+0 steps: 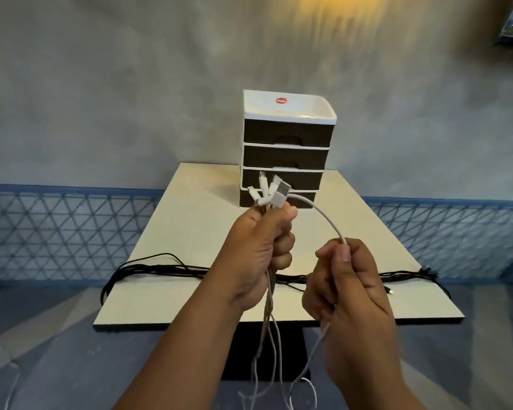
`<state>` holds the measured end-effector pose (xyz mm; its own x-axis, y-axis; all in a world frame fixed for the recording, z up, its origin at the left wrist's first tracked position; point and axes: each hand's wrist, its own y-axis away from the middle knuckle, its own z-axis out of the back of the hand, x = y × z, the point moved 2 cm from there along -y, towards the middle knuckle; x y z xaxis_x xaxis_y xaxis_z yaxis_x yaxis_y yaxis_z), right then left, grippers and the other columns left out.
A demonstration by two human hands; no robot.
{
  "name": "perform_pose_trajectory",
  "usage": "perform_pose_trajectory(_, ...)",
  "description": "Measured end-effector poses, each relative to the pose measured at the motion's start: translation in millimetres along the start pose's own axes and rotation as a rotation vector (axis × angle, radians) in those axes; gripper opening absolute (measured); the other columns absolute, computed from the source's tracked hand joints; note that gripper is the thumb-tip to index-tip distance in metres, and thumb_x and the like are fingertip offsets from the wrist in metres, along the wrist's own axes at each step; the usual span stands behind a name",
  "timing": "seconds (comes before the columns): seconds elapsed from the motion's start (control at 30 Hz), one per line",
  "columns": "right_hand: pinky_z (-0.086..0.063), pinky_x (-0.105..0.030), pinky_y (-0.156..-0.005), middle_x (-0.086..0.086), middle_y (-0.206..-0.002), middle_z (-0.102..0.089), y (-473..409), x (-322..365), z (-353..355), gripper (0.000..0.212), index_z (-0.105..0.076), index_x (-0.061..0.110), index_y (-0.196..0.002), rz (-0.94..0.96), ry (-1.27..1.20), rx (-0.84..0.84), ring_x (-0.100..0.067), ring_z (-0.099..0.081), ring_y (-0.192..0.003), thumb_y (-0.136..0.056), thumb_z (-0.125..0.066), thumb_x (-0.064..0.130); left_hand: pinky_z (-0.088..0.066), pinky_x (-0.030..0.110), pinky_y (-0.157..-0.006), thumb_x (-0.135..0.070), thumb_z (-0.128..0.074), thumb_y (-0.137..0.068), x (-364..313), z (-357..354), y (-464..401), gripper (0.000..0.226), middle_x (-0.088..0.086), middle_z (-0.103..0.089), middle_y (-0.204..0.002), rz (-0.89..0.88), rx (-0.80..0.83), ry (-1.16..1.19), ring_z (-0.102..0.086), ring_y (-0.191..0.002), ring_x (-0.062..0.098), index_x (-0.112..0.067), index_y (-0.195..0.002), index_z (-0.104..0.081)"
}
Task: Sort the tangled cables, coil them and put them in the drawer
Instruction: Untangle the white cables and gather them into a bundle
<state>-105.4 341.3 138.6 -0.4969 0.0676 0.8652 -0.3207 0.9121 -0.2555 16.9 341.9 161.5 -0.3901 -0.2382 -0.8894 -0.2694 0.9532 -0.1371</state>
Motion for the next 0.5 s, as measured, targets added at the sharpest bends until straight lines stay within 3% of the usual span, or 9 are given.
perform_pose_trajectory(0.07, -0.019, -0.021, -0.042, 0.0, -0.054, -0.025, -3.2, -2.6, 0.7, 0.027, -0.059, 0.013, -0.08, -0.007, -0.027, -0.035, -0.011, -0.018, -0.047, -0.097, -0.044, 0.027, -0.013, 0.017, -0.04, -0.019, -0.046, -0.099, 5.3, 2.9, -1.7, 0.025, -0.001, -0.025, -0.065, 0.03, 0.003, 0.067, -0.015, -0.048, 0.007, -0.018, -0.074, -0.043)
perform_pose_trajectory(0.13, -0.018, -0.02, -0.042, 0.001, -0.053, -0.025, -7.2, -6.3, 3.7, 0.029, -0.06, 0.014, -0.079, -0.026, -0.062, -0.058, -0.011, -0.017, -0.047, -0.1, -0.042, 0.024, -0.013, 0.016, -0.04, -0.039, -0.046, -0.099, 9.9, 1.4, -1.9, 0.031, -0.002, -0.028, -0.063, 0.063, -0.012, 0.147, -0.016, -0.046, 0.005, -0.015, -0.08, -0.051)
perform_pose_trajectory(0.23, -0.015, -0.021, -0.043, -0.001, -0.054, -0.023, -12.8, -11.2, 10.9, 0.029, -0.059, 0.013, -0.08, -0.049, -0.081, -0.082, -0.013, -0.015, -0.048, -0.102, -0.041, 0.022, -0.015, 0.015, -0.039, -0.055, -0.042, -0.093, 20.1, 1.3, -5.6, 0.041, -0.003, -0.029, -0.062, 0.048, -0.053, 0.119, -0.018, -0.046, 0.005, -0.017, -0.081, -0.054)
perform_pose_trajectory(0.37, -0.014, -0.023, -0.043, 0.001, -0.054, -0.023, -19.9, -8.4, 28.4, 0.028, -0.057, 0.013, -0.082, -0.059, -0.036, -0.101, -0.014, -0.014, -0.048, -0.102, -0.04, 0.025, -0.015, 0.016, -0.04, -0.055, -0.057, -0.087, 36.4, 4.0, -8.7, 0.039, -0.004, -0.025, -0.062, 0.077, -0.059, 0.044, -0.017, -0.047, 0.005, -0.024, -0.071, -0.039)
perform_pose_trajectory(0.5, -0.012, -0.027, -0.046, 0.0, -0.054, -0.023, -31.2, 2.6, 46.0, 0.026, -0.055, 0.014, -0.084, -0.042, 0.01, -0.079, -0.018, -0.011, -0.05, -0.101, -0.04, 0.025, -0.018, 0.013, -0.037, -0.039, -0.067, -0.086, 54.0, 6.6, -9.4, 0.035, -0.009, -0.029, -0.059, 0.155, -0.045, 0.091, -0.019, -0.045, 0.003, -0.026, -0.067, -0.041)
